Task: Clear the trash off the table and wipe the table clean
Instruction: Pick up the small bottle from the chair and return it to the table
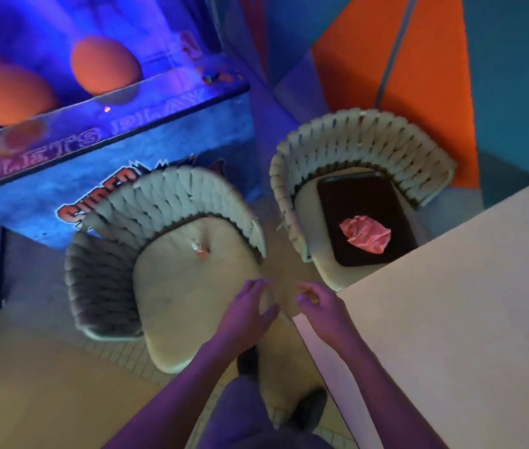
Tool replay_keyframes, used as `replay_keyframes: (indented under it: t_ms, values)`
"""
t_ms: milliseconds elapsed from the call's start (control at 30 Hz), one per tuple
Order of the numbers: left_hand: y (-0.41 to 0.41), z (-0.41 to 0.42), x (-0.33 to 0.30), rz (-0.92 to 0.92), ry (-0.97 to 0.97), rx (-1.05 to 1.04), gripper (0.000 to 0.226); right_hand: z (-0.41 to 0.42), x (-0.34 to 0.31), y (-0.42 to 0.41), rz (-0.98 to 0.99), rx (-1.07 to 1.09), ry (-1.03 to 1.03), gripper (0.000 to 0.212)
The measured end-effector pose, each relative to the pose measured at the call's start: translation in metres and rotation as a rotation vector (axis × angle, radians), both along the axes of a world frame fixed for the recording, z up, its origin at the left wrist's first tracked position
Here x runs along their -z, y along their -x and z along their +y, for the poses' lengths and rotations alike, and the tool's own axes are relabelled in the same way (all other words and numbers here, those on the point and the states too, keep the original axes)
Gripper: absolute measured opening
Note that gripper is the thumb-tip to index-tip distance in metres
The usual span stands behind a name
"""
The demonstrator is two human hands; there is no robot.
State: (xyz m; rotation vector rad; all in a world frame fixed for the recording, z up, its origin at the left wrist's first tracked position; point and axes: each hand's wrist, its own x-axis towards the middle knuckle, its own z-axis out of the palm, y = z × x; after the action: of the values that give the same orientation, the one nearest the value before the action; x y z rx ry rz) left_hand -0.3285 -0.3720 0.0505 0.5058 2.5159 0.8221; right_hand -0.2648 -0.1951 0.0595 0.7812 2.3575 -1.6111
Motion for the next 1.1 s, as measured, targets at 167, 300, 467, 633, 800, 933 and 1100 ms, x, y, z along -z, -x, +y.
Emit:
replay_keyframes:
  t_ms: [167,300,467,633,800,933,1100]
  values:
    - [0.024,-0.053,0.021,-0.078,0.085,-0.117,0.059,-0.047,0.022,0.050,-0.065,-0.177,-0.014,0.034]
    - [0.055,-0.094,0.043,-0.144,0.149,-0.179,0.058,-0.087,0.037,0.096,-0.128,-0.238,-0.037,0.033]
    - [0.102,-0.135,0.064,-0.176,0.183,-0.225,0.055,-0.128,0.061,0.154,-0.186,-0.284,-0.069,0.032]
    - [0.149,-0.174,0.090,-0.232,0.228,-0.262,0.052,-0.165,0.092,0.205,-0.245,-0.285,-0.098,0.036]
    - [0.195,-0.193,0.123,-0.275,0.255,-0.318,0.050,-0.184,0.128,0.248,-0.272,-0.300,-0.133,0.035]
    - [0.224,-0.196,0.155,-0.302,0.274,-0.353,0.047,-0.186,0.159,0.278,-0.281,-0.309,-0.130,0.030]
    - [0.254,-0.188,0.195,-0.345,0.266,-0.388,0.049,-0.183,0.203,0.312,-0.284,-0.361,-0.178,0.032]
